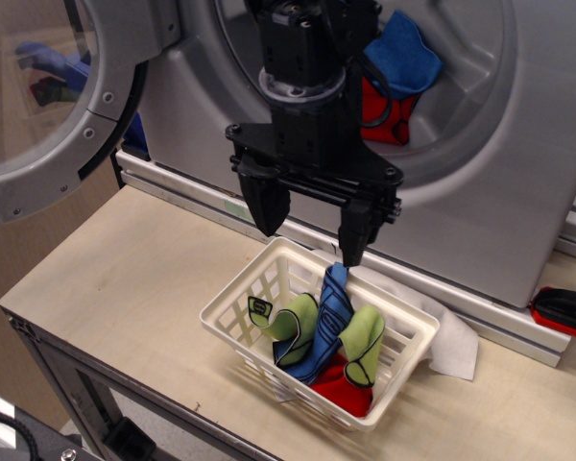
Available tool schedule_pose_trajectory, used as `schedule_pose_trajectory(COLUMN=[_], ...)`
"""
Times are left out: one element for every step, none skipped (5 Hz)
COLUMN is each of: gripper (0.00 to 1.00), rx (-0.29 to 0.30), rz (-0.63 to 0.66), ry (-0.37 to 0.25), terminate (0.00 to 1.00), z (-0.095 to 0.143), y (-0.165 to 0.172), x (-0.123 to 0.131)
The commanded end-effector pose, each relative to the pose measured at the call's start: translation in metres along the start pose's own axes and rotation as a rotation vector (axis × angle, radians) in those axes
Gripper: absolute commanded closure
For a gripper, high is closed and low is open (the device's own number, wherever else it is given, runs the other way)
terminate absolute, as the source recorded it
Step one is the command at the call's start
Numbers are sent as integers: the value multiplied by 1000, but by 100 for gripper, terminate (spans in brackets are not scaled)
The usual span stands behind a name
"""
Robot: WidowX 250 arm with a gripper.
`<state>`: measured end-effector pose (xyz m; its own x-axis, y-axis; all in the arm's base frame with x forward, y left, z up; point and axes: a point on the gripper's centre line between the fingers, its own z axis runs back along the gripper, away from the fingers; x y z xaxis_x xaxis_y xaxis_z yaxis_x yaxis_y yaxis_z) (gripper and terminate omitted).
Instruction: Take clothes out of laundry machine
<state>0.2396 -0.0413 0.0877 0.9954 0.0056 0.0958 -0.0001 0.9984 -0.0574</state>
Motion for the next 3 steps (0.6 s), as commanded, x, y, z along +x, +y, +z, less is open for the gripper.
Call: schedule_pose_trajectory(gripper=[0,0,0], rx=[0,54,106], rz=[0,-33,-129], ry=[0,-22,-78], terminate=[0,0,0], z=[0,-2,-3], y=[0,16,38], x=[0,18,49])
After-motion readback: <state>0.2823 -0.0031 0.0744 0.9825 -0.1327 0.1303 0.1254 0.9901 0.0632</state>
